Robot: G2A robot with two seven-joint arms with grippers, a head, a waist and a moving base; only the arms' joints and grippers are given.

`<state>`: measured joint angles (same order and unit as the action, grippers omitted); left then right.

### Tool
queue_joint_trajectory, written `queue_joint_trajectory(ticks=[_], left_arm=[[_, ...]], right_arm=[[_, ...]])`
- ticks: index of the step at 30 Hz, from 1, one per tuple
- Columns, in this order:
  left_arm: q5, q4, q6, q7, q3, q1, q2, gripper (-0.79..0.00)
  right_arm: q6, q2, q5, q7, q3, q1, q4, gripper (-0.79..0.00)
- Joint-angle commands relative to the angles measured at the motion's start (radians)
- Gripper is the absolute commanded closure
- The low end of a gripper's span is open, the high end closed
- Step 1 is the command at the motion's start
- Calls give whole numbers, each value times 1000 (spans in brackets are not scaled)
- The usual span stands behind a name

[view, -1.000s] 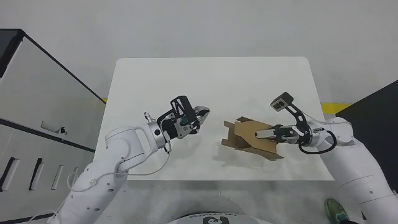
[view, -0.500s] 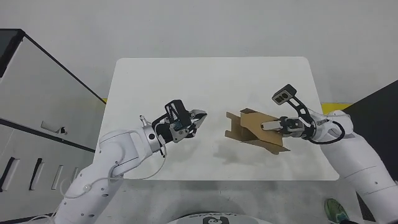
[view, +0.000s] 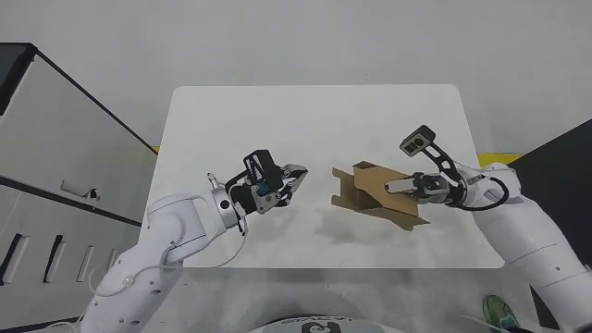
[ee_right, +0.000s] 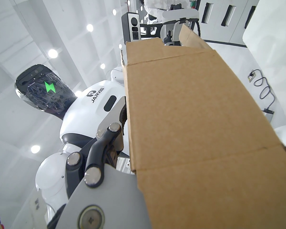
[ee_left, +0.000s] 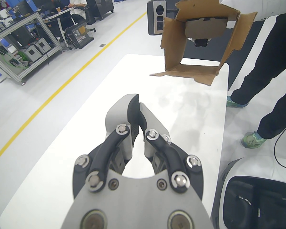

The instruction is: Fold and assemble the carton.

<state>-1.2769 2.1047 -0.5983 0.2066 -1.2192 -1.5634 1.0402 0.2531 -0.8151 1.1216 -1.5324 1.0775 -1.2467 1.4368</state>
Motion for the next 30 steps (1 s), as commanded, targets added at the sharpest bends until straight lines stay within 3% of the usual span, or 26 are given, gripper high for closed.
queue_joint_trajectory(ticks=[1, 21, 30], left_arm=[[-4, 1, -12, -9, 3, 3, 0, 0], [41, 20, -109, -61, -10, -16, -10, 0], [50, 13, -132, -55, 46, 16, -6, 0]], right_arm=[[1, -4, 19, -4, -13, 10, 12, 0], [31, 25, 141, -4, -188, 131, 13, 0], [31, 26, 163, -4, -215, 146, 6, 0]])
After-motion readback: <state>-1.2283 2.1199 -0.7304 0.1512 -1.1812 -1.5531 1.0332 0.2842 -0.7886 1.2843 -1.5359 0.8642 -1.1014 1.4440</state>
